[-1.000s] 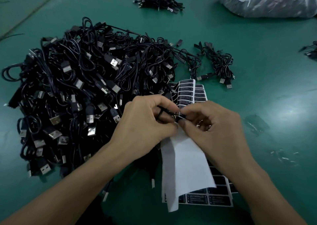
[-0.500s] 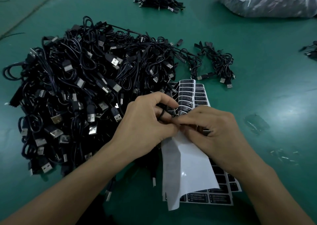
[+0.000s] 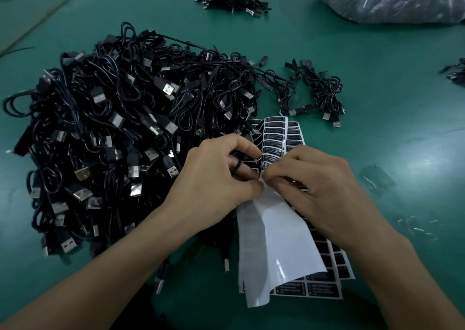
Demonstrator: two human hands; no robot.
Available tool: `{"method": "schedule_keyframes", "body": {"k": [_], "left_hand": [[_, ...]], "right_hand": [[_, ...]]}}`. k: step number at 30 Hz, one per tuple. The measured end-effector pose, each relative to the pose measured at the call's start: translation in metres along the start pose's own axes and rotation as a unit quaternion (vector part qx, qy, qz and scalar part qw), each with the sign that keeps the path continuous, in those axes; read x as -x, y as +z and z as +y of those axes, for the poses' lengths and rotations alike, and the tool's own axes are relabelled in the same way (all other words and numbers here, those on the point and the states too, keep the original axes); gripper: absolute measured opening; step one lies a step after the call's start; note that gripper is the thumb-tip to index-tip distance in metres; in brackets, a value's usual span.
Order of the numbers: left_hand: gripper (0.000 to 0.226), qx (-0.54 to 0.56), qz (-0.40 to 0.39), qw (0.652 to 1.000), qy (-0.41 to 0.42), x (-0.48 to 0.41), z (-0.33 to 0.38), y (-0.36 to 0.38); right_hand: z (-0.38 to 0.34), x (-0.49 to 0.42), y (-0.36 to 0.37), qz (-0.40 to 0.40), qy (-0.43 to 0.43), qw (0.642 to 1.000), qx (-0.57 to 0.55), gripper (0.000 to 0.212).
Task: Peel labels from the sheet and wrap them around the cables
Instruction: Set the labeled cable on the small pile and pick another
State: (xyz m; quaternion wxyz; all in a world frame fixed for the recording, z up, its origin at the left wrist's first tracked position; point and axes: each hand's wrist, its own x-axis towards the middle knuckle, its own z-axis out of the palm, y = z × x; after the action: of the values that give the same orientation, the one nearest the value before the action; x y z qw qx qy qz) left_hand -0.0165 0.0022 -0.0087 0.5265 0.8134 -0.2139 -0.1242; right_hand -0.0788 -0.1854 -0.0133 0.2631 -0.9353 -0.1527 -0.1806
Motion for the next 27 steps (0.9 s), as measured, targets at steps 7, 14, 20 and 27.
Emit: {"method": "schedule_keyframes", "body": {"k": [7,14,20,27], "left_hand": [[0.033,0.005,-0.005,1.0,-0.004,0.001,0.001,0.001],[0.045,-0.172,-0.049,0.984,0.027,0.01,0.01,0.005],[0.058,-0.288,-0.066,0.954,0.046,0.009,0.007,0.006],[0.014,-0.086,0.02,0.995,0.054,0.002,-0.002,0.005]], "right_hand": [[0.013,0.0,-0.008,0.112,0.099,0.983,-0.108,0.018],[0.018,-0.001,-0.016,0.239,0.215,0.907,-0.273,0.017],[0.009,-0.006,-0.014,0.197,0.199,0.916,-0.287,0.016],[0.0,-0.022,-0.021,0.143,0.16,0.934,-0.287,0.016]]}}
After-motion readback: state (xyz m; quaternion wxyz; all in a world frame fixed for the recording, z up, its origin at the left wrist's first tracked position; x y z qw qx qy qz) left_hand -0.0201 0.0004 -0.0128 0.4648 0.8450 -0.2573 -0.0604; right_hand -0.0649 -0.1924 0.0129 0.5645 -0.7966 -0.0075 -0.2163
